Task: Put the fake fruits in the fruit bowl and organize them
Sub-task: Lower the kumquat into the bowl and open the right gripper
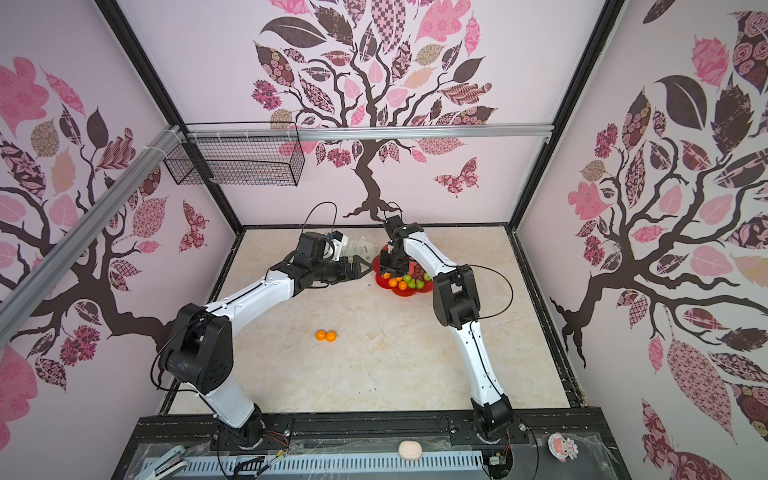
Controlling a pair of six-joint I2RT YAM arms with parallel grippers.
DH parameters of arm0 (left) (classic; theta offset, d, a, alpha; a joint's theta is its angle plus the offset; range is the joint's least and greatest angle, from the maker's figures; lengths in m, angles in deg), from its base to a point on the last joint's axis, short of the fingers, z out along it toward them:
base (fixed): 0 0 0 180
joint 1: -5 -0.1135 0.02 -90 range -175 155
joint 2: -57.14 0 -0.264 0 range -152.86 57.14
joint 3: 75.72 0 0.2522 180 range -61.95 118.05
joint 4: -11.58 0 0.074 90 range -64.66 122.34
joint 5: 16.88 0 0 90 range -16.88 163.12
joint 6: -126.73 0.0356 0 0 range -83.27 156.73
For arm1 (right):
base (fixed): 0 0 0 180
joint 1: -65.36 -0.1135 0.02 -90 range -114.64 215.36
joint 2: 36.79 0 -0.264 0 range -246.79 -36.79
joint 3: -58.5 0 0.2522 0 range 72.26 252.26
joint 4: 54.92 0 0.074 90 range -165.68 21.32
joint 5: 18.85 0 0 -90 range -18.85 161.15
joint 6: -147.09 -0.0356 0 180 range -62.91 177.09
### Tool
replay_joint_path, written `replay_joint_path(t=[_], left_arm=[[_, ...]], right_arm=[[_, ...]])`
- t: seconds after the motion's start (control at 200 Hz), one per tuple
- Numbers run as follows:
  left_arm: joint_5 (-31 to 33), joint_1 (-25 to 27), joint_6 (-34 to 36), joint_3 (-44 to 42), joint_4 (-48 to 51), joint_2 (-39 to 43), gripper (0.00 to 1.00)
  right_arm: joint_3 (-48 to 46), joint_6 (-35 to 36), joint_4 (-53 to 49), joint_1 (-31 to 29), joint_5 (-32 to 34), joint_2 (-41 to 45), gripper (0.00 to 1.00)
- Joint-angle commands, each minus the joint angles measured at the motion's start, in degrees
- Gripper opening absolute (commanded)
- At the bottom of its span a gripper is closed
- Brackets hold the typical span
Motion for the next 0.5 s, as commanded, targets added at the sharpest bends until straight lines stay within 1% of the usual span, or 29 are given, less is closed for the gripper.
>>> replay_joint_path(t=[0.0,0.165,0.185,0.37,0.495], left_arm=[[-0.3,0.0,0.8,0.7,-0.1,-0.7,0.98],[0.2,-0.1,1.6,0.4,0.9,0.3,0.98],[0.3,-0.1,1.7,0.4,1.1,0.5,0.98],[0.9,-0.5,2.1,-1.4,2.5,4.0,0.98],[2.1,-0.8,2.2,-3.8,3.7,8.2,0.98]], right_arm=[[1.8,0.3,-1.8,-0.2,-0.1,-1.8,0.42],[1.9,0.1,-1.3,-0.2,1.5,-1.0,0.43],[2.0,0.0,-1.2,-0.3,1.6,1.0,0.43],[2.4,-0.4,-0.8,-0.2,3.4,4.9,0.44],[-0.7,0.0,0.8,-0.9,4.7,9.1,0.46]])
